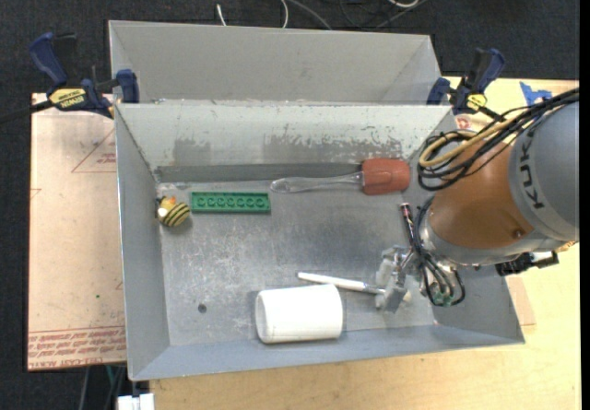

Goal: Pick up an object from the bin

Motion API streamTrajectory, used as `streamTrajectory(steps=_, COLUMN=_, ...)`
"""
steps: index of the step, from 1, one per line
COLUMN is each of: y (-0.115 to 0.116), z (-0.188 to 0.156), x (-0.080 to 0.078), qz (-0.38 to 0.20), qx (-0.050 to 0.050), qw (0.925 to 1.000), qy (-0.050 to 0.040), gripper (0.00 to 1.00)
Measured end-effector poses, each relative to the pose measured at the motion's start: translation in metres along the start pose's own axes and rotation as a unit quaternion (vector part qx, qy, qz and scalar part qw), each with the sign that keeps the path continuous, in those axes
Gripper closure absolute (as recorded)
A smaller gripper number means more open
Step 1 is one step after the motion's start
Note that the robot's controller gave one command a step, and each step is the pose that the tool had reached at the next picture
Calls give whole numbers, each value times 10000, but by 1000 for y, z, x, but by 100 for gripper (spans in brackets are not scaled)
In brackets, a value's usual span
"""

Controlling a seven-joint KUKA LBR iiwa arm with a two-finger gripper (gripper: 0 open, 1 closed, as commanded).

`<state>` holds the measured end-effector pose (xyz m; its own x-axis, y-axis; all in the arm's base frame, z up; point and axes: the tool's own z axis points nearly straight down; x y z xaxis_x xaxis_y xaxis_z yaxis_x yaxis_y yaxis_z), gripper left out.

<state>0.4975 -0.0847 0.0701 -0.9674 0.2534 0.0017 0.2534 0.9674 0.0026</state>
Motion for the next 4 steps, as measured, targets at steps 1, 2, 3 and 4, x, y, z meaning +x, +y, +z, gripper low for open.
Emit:
streamTrajectory(steps=1, y=0, z=0, x=0, qz=-1, qx=1, qw=10000, qy=0, gripper=100)
streamTrajectory(steps=2, y=0, z=-41, x=2, qz=-5, qx=-2, qw=10000, qy=39, gripper=100)
streamTrajectory(steps=3, y=1, z=-68, x=0, qz=-8, qx=-5, qw=10000, qy=-2, gripper=100)
streamTrajectory(steps=4, y=1, z=-95, x=2, qz=-11, qx=-3, qw=10000, qy=46, gripper=100)
